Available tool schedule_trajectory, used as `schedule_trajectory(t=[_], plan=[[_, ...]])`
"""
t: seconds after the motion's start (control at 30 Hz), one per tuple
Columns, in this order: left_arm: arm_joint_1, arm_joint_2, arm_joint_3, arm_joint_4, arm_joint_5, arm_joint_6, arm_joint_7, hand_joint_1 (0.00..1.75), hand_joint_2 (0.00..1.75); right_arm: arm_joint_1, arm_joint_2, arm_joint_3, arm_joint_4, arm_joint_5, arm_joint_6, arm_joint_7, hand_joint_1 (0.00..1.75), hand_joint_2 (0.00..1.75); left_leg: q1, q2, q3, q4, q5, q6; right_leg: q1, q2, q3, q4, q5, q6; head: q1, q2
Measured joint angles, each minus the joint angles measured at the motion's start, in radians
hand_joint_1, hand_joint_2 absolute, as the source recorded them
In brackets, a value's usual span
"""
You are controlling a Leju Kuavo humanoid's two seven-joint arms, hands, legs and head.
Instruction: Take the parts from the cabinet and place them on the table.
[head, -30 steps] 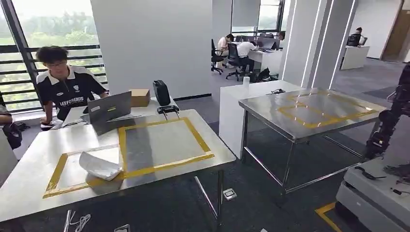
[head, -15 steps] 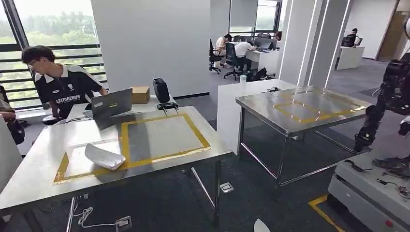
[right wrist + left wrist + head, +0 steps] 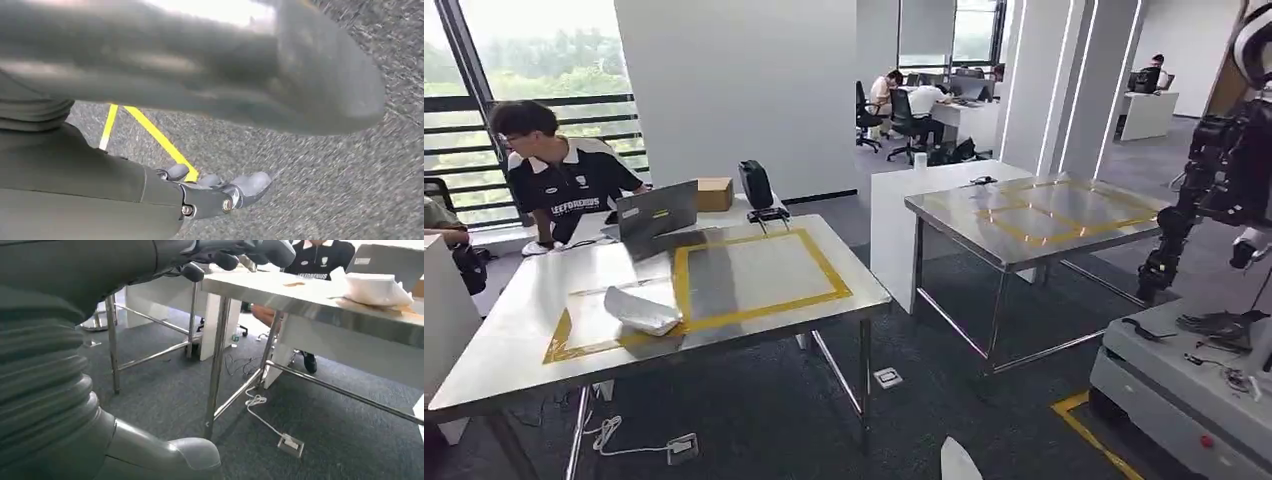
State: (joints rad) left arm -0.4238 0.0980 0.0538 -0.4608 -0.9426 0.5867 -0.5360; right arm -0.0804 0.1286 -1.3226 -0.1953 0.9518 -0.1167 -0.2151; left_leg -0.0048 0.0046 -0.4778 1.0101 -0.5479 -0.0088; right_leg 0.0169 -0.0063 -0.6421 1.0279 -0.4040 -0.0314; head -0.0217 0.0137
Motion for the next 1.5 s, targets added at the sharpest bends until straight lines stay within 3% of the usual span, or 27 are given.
schedule_trajectory(t=[0.1, 0.13, 0.2, 0.27, 0.33, 0.4, 0.47, 0.5, 0.6, 0.63, 0.67, 0.73, 0.77, 0.83, 0.9, 0.93, 0.97, 1.0, 1.13, 1.2, 1.27, 1.3, 1.33, 1.37, 1.43, 1.47, 1.5], plan=[[0.002, -0.004, 0.0, 0.005, -0.004, -0.006, -0.001, 0.0, 1.75, 0.004, 0.0, 0.0, 0.0, 0.0, -0.002, 0.002, 0.0, 0.0, 0.005, 0.002, -0.013, -0.012, 0.025, 0.021, -0.002, 0.0, -0.004, -0.004, 0.018, 0.018, 0.0, 0.0], [0.0, -0.006, 0.0, 0.007, -0.006, -0.01, 0.0, 0.0, 1.75, 0.007, 0.001, 0.0, 0.0, 0.0, -0.002, 0.003, 0.0, 0.0, 0.008, 0.004, -0.023, -0.013, 0.036, 0.027, -0.006, 0.005, -0.013, 0.018, -0.021, 0.027, 0.0, 0.0], [0.001, -0.009, 0.0, 0.008, -0.007, -0.011, 0.001, 0.0, 1.75, 0.007, 0.002, 0.0, 0.0, 0.0, -0.003, 0.008, 0.0, 0.0, 0.009, 0.003, -0.043, -0.012, 0.056, 0.032, -0.015, 0.006, -0.052, 0.136, -0.144, 0.039, 0.0, 0.0], [0.002, -0.01, 0.0, 0.012, -0.008, -0.012, 0.003, 0.0, 1.75, 0.007, 0.0, 0.0, 0.0, 0.0, -0.005, 0.009, 0.0, 0.0, 0.01, 0.004, -0.072, -0.009, 0.078, 0.03, -0.021, 0.006, -0.083, 0.268, -0.208, 0.048, 0.0, 0.0], [0.004, -0.01, 0.0, 0.018, -0.009, -0.012, 0.003, 0.0, 1.75, 0.008, 0.0, 0.0, 0.0, 0.0, -0.01, 0.011, 0.0, 0.0, 0.015, 0.004, -0.106, -0.002, 0.099, 0.021, -0.028, 0.006, -0.052, 0.28, -0.156, 0.055, 0.0, 0.0], [0.004, -0.01, 0.0, 0.019, -0.01, -0.012, 0.004, 0.0, 1.75, 0.009, 0.0, -0.001, 0.0, -0.001, -0.013, 0.013, 0.0, 0.0, 0.022, 0.004, -0.132, 0.01, 0.111, 0.011, -0.035, 0.006, 0.052, 0.141, -0.092, 0.062, 0.0, 0.0], [0.003, -0.009, 0.0, 0.018, -0.011, -0.012, 0.005, 0.0, 1.75, 0.005, 0.002, -0.001, 0.0, -0.002, -0.015, 0.013, 0.0, 0.0, 0.022, 0.003, -0.148, 0.022, 0.121, -0.005, -0.027, 0.012, 0.143, -0.005, -0.139, 0.058, 0.0, 0.0], [0.002, -0.008, 0.0, 0.019, -0.011, -0.012, 0.005, 0.0, 1.75, 0.006, 0.003, -0.001, 0.0, -0.002, -0.017, 0.013, 0.0, 0.0, 0.021, 0.004, -0.146, 0.02, 0.127, -0.014, -0.026, 0.013, 0.134, -0.002, -0.133, 0.041, 0.0, 0.0], [0.002, -0.008, 0.0, 0.019, -0.011, -0.012, 0.006, 0.0, 1.75, 0.008, 0.003, -0.002, 0.0, -0.003, -0.019, 0.016, 0.0, 0.0, 0.024, 0.003, -0.149, 0.013, 0.149, -0.037, -0.024, 0.01, 0.117, -0.006, -0.118, 0.013, -0.001, 0.0], [0.002, -0.008, 0.0, 0.021, -0.011, -0.012, 0.006, 0.0, 1.75, 0.007, 0.005, -0.002, 0.0, -0.003, -0.019, 0.016, 0.0, 0.0, 0.027, 0.001, -0.16, 0.026, 0.124, -0.039, -0.027, 0.004, 0.111, -0.007, -0.108, 0.001, -0.001, 0.0], [0.002, -0.008, 0.0, 0.021, -0.011, -0.012, 0.006, 0.0, 1.75, 0.006, 0.005, -0.002, 0.0, -0.003, -0.019, 0.016, 0.0, 0.0, 0.027, 0.0, -0.175, 0.066, 0.069, -0.039, -0.026, 0.004, 0.099, -0.007, -0.1, -0.007, -0.002, 0.0], [0.002, -0.008, 0.001, 0.022, -0.011, -0.012, 0.006, 0.0, 1.75, 0.007, 0.005, -0.002, 0.0, -0.003, -0.02, 0.016, 0.0, 0.0, 0.025, 0.0, -0.211, 0.209, -0.038, -0.042, -0.021, 0.003, 0.077, -0.006, -0.081, -0.013, -0.001, 0.0], [0.003, -0.008, 0.001, 0.023, -0.011, -0.012, 0.006, 0.0, 1.75, 0.007, 0.005, -0.002, 0.0, -0.003, -0.02, 0.016, 0.0, 0.0, 0.025, 0.0, -0.225, 0.274, -0.065, -0.042, -0.018, 0.003, 0.064, -0.005, -0.071, -0.015, -0.002, 0.0], [0.007, -0.007, 0.002, 0.026, -0.006, -0.012, 0.006, 0.0, 1.75, 0.007, 0.005, -0.002, 0.0, 0.001, -0.015, 0.017, 0.0, 0.0, 0.022, -0.001, -0.203, 0.306, -0.035, -0.036, -0.01, 0.003, 0.04, -0.002, -0.051, -0.017, -0.002, 0.0], [0.01, -0.005, 0.003, 0.026, 0.0, -0.01, 0.003, 0.0, 1.75, 0.007, 0.006, -0.002, 0.0, 0.005, -0.014, 0.016, 0.0, 0.0, 0.014, -0.001, -0.117, 0.192, 0.03, -0.018, -0.003, 0.003, 0.016, 0.001, -0.034, -0.016, -0.002, 0.0], [0.01, -0.002, 0.006, 0.026, 0.0, -0.01, 0.002, 0.0, 1.75, 0.007, 0.006, -0.002, 0.0, 0.009, -0.014, 0.016, 0.0, 0.0, 0.007, -0.001, -0.051, 0.098, 0.038, -0.005, -0.002, 0.003, 0.008, 0.004, -0.026, -0.014, -0.002, 0.0], [0.009, 0.003, 0.007, 0.024, 0.002, -0.009, 0.002, 0.0, 1.75, 0.007, 0.011, -0.002, 0.0, 0.011, -0.012, 0.016, 0.0, 0.0, 0.002, 0.001, -0.01, 0.026, 0.0, 0.009, 0.001, 0.003, 0.001, 0.005, -0.02, -0.009, -0.001, 0.0], [0.009, 0.003, 0.009, 0.024, 0.005, -0.007, 0.0, 0.0, 1.75, 0.008, 0.011, -0.001, 0.0, 0.012, -0.012, 0.016, 0.0, 0.0, 0.0, 0.001, 0.004, 0.001, -0.002, 0.004, -0.002, 0.001, -0.001, 0.005, -0.012, -0.003, -0.001, 0.0], [0.023, 0.006, 0.02, 0.026, 0.018, -0.004, 0.002, 0.0, 1.75, 0.009, 0.01, -0.001, 0.0, 0.018, -0.011, 0.017, 0.0, 0.0, 0.005, 0.004, -0.019, -0.02, 0.035, 0.027, -0.012, 0.002, -0.006, 0.003, 0.003, 0.022, -0.002, 0.0], [0.026, 0.006, 0.022, 0.025, 0.018, -0.004, 0.003, 0.0, 1.75, 0.01, 0.012, -0.001, 0.0, 0.018, -0.011, 0.019, 0.0, 0.0, 0.007, 0.001, -0.036, -0.021, 0.056, 0.035, -0.014, 0.006, -0.037, 0.081, -0.103, 0.034, -0.001, 0.0], [0.035, 0.006, 0.026, 0.025, 0.018, -0.003, 0.003, 0.0, 1.75, 0.008, 0.01, -0.001, 0.0, 0.018, -0.011, 0.019, 0.0, 0.0, 0.007, 0.002, -0.066, -0.018, 0.078, 0.033, -0.021, 0.006, -0.074, 0.227, -0.202, 0.044, -0.001, 0.0], [0.039, 0.006, 0.028, 0.025, 0.019, -0.003, 0.003, 0.0, 1.75, 0.008, 0.01, -0.001, 0.0, 0.019, -0.011, 0.019, 0.0, 0.0, 0.008, 0.003, -0.082, -0.015, 0.088, 0.031, -0.023, 0.006, -0.079, 0.277, -0.208, 0.049, -0.001, 0.0], [0.043, 0.006, 0.031, 0.026, 0.019, -0.003, 0.003, 0.0, 1.75, 0.009, 0.008, -0.001, 0.0, 0.018, -0.011, 0.019, 0.0, 0.0, 0.01, 0.004, -0.099, -0.01, 0.097, 0.027, -0.026, 0.006, -0.066, 0.285, -0.179, 0.052, -0.001, 0.0], [0.047, 0.006, 0.034, 0.026, 0.019, -0.003, 0.005, 0.0, 0.0, 0.009, 0.008, -0.001, 0.0, 0.019, -0.011, 0.019, 0.0, 0.0, 0.012, 0.004, -0.114, -0.005, 0.103, 0.023, -0.028, 0.006, -0.035, 0.256, -0.14, 0.055, -0.001, 0.0], [0.055, 0.006, 0.036, 0.027, 0.021, -0.003, 0.005, 0.0, 0.0, 0.008, 0.008, -0.001, 0.0, 0.019, -0.011, 0.019, 0.0, 0.0, 0.016, 0.004, -0.14, 0.011, 0.112, 0.012, -0.033, 0.006, 0.078, 0.11, -0.093, 0.06, -0.001, 0.0], [0.058, 0.007, 0.037, 0.025, 0.022, -0.003, 0.005, 0.0, 0.0, 0.004, 0.008, -0.001, 0.0, 0.018, -0.01, 0.019, 0.0, 0.0, 0.015, 0.005, -0.15, 0.018, 0.116, 0.006, -0.033, 0.006, 0.128, 0.028, -0.139, 0.06, -0.001, 0.0], [0.058, 0.008, 0.04, 0.024, 0.025, -0.005, 0.004, 0.0, 0.0, 0.003, 0.008, -0.001, 0.0, 0.018, -0.007, 0.016, 0.0, 0.0, 0.014, 0.004, -0.153, 0.023, 0.118, 0.0, -0.024, 0.01, 0.148, 0.0, -0.15, 0.043, -0.002, 0.0]])
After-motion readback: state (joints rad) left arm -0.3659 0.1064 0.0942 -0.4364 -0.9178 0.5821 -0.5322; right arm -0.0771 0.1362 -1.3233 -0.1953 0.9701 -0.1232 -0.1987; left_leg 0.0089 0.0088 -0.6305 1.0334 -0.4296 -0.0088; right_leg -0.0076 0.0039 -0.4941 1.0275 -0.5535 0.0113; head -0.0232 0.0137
